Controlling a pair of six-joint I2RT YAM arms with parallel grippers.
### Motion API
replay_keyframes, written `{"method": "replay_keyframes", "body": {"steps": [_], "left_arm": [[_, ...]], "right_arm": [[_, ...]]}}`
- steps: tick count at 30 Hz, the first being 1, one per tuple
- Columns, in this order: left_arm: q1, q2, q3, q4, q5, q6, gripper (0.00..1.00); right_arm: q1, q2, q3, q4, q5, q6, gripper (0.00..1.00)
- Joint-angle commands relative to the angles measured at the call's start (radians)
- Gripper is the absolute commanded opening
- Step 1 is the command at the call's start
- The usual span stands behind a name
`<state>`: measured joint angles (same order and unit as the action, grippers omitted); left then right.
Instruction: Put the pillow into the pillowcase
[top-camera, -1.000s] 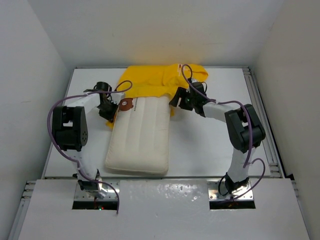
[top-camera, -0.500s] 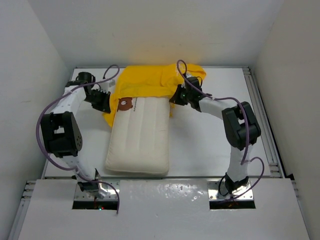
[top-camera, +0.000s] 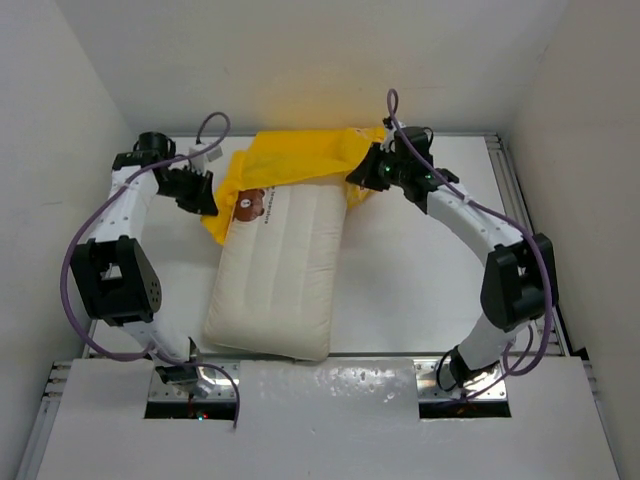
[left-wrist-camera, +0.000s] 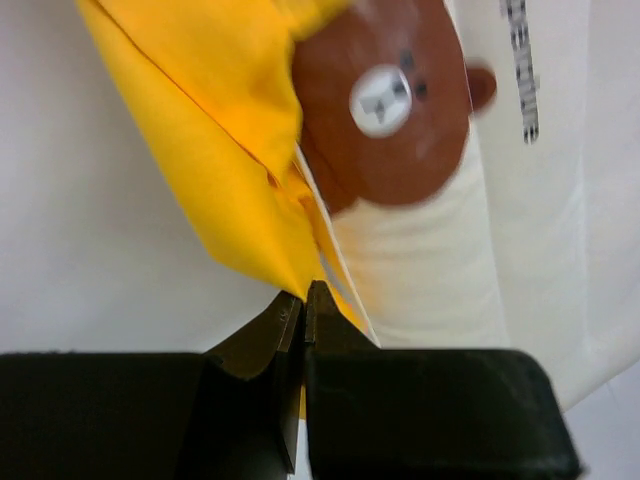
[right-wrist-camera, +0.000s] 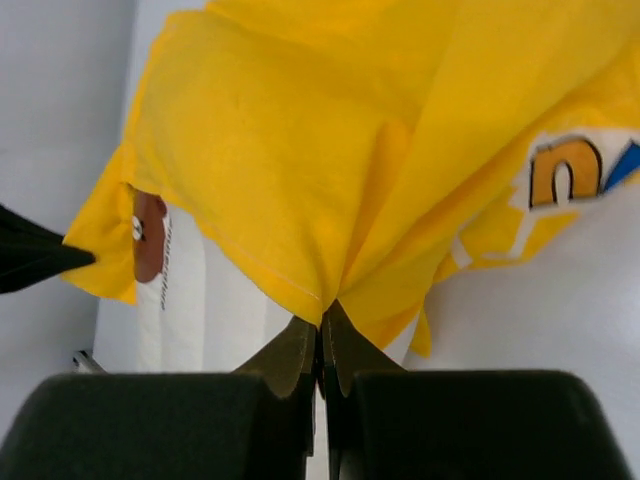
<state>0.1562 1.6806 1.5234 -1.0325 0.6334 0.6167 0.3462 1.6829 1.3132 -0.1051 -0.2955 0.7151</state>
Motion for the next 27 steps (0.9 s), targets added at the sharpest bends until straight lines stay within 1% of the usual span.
{"method": "replay_keyframes", "body": {"steps": [1,2,3,4,5,6,7,8,9,10,11,12,13,14,15,16,17,18,19,20,21,22,23,24,25,26,27], "left_arm": [[-0.03,-0.047,-0.15,0.017,-0.075,0.073,0.0],[-0.033,-0.051,-0.19,0.028,-0.098,0.086,0.0],[-0.035,-0.061,-0.263,0.05,-0.118,0.103,0.0],[-0.04,-0.064,-0.287,0.052,-0.162,0.113,0.03],[-0.041,-0.067,-0.301,0.049,-0.188,0.123,0.08],[-0.044,-0.077,-0.301,0.04,-0.211,0.135,0.15],[-0.041,-0.085,-0.287,0.037,-0.231,0.138,0.34],[-0.041,-0.099,-0.264,0.038,-0.26,0.135,0.42],[-0.046,-0.102,-0.19,0.049,-0.274,0.124,0.48],[-0.053,-0.105,-0.148,0.057,-0.288,0.108,0.54],[-0.082,-0.105,-0.099,0.087,-0.314,0.088,0.65],[-0.105,-0.105,-0.012,0.106,-0.33,0.081,0.68],[-0.131,-0.104,0.022,0.13,-0.346,0.074,0.72],[-0.209,-0.099,0.046,0.155,-0.375,0.075,0.74],[-0.251,-0.084,0.064,0.204,-0.395,0.086,0.76],[-0.298,-0.069,0.072,0.225,-0.417,0.101,0.76],[-0.396,-0.04,0.061,0.247,-0.475,0.138,0.76],[-0.443,-0.029,0.038,0.303,-0.501,0.159,0.77],[-0.519,-0.016,-0.009,0.345,-0.538,0.175,0.79],[-0.553,0.01,-0.023,0.414,-0.549,0.184,0.8],[-0.579,0.025,-0.028,0.437,-0.552,0.184,0.81],[-0.601,0.045,-0.026,0.463,-0.557,0.186,0.82],[-0.639,0.079,-0.025,0.524,-0.581,0.181,0.83],[-0.662,0.094,-0.026,0.56,-0.625,0.178,0.83],[-0.669,0.111,-0.023,0.601,-0.668,0.167,0.83],[-0.67,0.151,-0.008,0.658,-0.69,0.149,0.82],[-0.67,0.168,0.003,0.678,-0.704,0.141,0.82]], "right_arm": [[0.0,0.047,-0.037,-0.038,0.013,0.018,0.02],[0.002,0.082,-0.013,-0.057,0.024,0.014,0.02],[0.007,0.101,0.006,-0.077,0.05,0.003,0.01],[0.022,0.115,0.039,-0.1,0.073,-0.031,0.0],[0.034,0.124,0.052,-0.144,0.093,-0.055,0.0],[0.046,0.13,0.058,-0.163,0.11,-0.077,0.0],[0.072,0.124,0.044,-0.174,0.131,-0.112,0.0],[0.088,0.104,0.029,-0.174,0.139,-0.126,0.0],[0.105,0.092,0.009,-0.165,0.142,-0.137,0.0],[0.111,0.08,-0.032,-0.157,0.144,-0.143,0.0],[0.115,0.069,-0.052,-0.133,0.144,-0.138,0.01],[0.116,0.052,-0.067,-0.127,0.141,-0.119,0.13],[0.116,0.046,-0.086,-0.125,0.122,-0.108,0.25],[0.113,0.043,-0.092,-0.125,0.113,-0.097,0.34],[0.1,0.034,-0.103,-0.12,0.099,-0.083,0.46],[0.094,0.012,-0.141,-0.114,0.078,-0.034,0.66],[0.082,-0.003,-0.169,-0.087,0.065,-0.005,0.7],[0.059,-0.023,-0.205,-0.055,0.053,0.029,0.74],[0.051,-0.072,-0.282,-0.004,0.049,0.084,0.83],[0.045,-0.095,-0.317,0.016,0.05,0.102,0.85],[0.039,-0.115,-0.347,0.027,0.05,0.119,0.92],[0.037,-0.153,-0.389,0.027,0.05,0.127,0.94],[0.037,-0.172,-0.406,0.022,0.053,0.129,0.95],[0.042,-0.184,-0.435,0.021,0.052,0.13,0.95],[0.043,-0.195,-0.449,0.022,0.052,0.132,0.95],[0.046,-0.212,-0.46,0.021,0.047,0.133,0.95],[0.048,-0.221,-0.472,0.018,0.047,0.136,0.95]]}}
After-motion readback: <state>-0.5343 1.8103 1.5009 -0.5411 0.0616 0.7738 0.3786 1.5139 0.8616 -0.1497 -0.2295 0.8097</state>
